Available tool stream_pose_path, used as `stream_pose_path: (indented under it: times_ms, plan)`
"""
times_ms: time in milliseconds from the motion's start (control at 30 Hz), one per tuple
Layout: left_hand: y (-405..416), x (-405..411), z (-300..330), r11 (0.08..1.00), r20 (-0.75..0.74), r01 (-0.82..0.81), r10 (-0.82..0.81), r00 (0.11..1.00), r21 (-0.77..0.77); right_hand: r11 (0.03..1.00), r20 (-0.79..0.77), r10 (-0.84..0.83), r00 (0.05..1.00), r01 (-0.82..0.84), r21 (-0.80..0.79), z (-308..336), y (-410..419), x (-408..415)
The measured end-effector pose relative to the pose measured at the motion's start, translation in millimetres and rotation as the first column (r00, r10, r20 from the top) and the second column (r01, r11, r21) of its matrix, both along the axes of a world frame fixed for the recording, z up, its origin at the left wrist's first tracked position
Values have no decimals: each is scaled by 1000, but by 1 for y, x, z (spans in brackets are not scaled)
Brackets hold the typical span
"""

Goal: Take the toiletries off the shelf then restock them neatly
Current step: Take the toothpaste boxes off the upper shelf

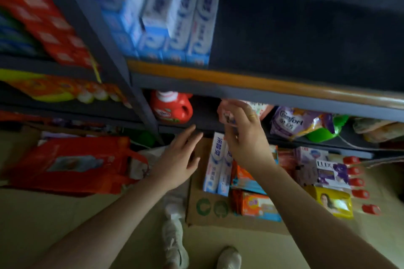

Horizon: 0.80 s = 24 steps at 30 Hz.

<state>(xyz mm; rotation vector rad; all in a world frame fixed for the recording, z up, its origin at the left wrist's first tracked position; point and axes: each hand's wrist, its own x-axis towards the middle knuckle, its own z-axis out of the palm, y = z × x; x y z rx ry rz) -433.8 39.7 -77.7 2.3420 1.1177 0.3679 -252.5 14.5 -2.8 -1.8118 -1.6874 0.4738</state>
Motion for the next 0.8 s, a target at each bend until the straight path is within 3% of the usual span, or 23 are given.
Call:
stream_pose_path:
  times_ms: [133, 300, 433, 533, 633, 800]
  plan:
    - [49, -32, 80, 982, 58, -40, 30, 998, 184, 985, 77, -1, 997, -13, 173, 51, 60, -33]
    - [80, -57, 121, 968, 75, -45, 27, 997, 248, 988, 408, 115, 906, -61, -143, 53, 112, -44]
    - [93, -49, 125, 961, 55, 11, -28, 998, 278, 984, 586, 135, 799, -39, -174, 45, 115, -29]
    - [103, -28, 128, 963, -24, 38, -32, 999, 267, 996, 563, 67, 823, -19, -91, 46, 102, -13]
    - [123, 0, 133, 965, -174, 42, 5, 985, 261, 998, 440, -47, 897, 61, -18, 53, 95, 2]
    - [137, 25, 123, 953, -362, 6, 110, 926, 304, 956, 217, -261, 941, 282, -74, 66, 113, 7]
